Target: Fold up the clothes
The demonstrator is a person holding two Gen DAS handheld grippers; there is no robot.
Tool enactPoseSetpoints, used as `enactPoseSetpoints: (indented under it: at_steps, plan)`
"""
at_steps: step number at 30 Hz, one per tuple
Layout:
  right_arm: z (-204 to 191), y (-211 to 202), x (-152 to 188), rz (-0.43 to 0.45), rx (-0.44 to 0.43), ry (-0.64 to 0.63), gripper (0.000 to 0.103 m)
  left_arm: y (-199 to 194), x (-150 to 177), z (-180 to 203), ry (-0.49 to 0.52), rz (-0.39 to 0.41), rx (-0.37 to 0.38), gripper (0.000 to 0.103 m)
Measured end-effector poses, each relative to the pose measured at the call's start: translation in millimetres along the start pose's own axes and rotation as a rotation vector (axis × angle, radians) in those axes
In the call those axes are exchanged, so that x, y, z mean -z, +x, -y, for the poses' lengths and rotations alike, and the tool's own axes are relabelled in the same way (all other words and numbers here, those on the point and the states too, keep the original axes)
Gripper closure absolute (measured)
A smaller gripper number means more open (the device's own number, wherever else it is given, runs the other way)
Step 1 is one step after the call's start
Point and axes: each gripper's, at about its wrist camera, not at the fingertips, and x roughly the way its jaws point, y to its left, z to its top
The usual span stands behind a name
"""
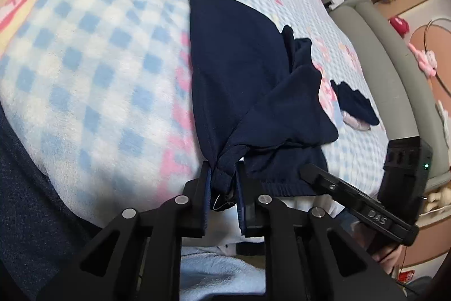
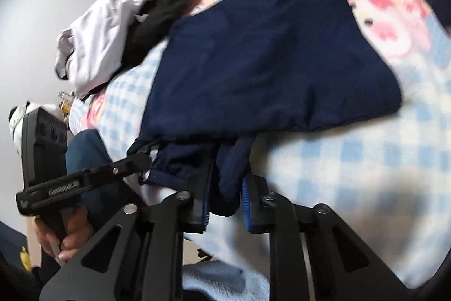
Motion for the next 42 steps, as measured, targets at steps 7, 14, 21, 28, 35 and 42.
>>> enactPoseSetpoints:
  at_steps: [7,14,21,28,35,42]
  plan:
    - [8.3,0.0,19.6,-0.019,0.017,0.072,0.083,0.1,5.6,-11.7,-0.039,-0.054,-0.008,0.081]
    - [4.8,-22.6,22.0,0.107,0.047,0.077,0.071,-8.5,5.7,2.3,0.054,-0.001,-0.046,0.074]
    - [17.9,-18.8,28.6,0.051,0.075,0.119,0.066,-26.2,4.6,14.9,0.081,0.004,-0.075,0.069]
    - [43.9,-70.4,23.7,0.203,0.124,0.196,0.065,-5.5,-15.3,102.6,0.382,0.012,-0.021,0.07]
    - [80.9,-102.4,27.9,0.256,0.235,0.266,0.065,66.5,-21.4,180.6,0.581,-0.087,0.008,0.068]
    - [100.2,-105.5,20.4,0.249,0.239,0.292,0.065,124.4,-20.5,196.3,0.616,-0.126,-0.063,0.071]
